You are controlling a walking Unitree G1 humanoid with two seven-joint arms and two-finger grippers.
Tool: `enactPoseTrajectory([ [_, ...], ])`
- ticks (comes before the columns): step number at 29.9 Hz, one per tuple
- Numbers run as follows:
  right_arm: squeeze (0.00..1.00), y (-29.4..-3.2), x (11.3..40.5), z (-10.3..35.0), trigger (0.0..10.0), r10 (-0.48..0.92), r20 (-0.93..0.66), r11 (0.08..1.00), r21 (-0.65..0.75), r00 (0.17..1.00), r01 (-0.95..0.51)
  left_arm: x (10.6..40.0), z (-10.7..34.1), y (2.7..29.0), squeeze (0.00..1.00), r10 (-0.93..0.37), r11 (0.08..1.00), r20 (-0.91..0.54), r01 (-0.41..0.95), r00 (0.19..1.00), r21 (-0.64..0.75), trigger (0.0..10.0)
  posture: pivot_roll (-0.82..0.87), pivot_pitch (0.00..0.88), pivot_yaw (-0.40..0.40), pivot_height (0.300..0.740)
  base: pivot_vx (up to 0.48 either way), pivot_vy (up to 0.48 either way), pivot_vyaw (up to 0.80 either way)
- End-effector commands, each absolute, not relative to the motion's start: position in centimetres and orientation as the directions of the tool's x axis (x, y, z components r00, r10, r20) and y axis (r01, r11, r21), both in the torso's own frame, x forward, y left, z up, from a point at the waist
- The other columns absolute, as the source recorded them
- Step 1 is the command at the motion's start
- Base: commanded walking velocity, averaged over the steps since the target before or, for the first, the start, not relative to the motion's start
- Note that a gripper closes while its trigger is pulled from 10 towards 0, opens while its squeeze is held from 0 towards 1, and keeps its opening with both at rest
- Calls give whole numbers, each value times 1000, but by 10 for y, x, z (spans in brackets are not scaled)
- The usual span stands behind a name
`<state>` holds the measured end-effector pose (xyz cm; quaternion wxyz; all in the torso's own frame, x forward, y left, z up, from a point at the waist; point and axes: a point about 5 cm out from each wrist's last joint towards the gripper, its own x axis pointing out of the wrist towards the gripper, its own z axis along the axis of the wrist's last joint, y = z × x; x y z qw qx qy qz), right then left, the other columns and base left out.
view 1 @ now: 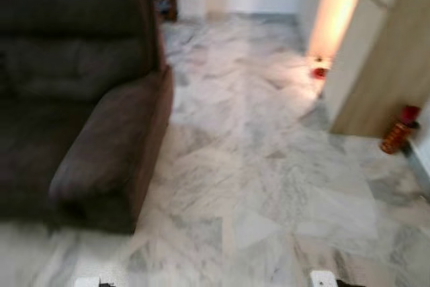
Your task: Move the pillow to the sofa from floor
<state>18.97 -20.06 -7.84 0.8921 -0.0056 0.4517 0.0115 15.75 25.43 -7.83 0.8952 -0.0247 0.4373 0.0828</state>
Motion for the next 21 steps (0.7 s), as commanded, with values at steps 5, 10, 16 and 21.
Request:
enactPoseTrajectory([
  [5, 0, -207, 181, -82, 10000, -3, -819, 1000, -2, 574, 2, 156, -79, 255, 0, 131, 986, -794, -161, 594, 42, 10000, 45, 105, 5, 740, 0, 0, 800],
  [10, 0, -206, 180, -82, 10000, 0, -815, 999, 30, 579, 41, 156, -79, 256, 0, 134, 987, -796, -156, 590, 51, 10000, 43, 104, 9, 740, 0, 0, 256],
  [16, 0, -204, 180, -82, 10000, 15, -814, 997, 57, 581, 53, 155, -79, 257, 0, 136, 987, -800, -149, 584, 59, 10000, 45, 104, 10, 740, 0, 42, 0],
  [21, 0, -204, 180, -82, 10000, 18, -817, 997, 54, 577, 46, 155, -79, 257, 0, 136, 987, -803, -148, 580, 60, 10000, 52, 101, 8, 740, 0, 387, 0],
])
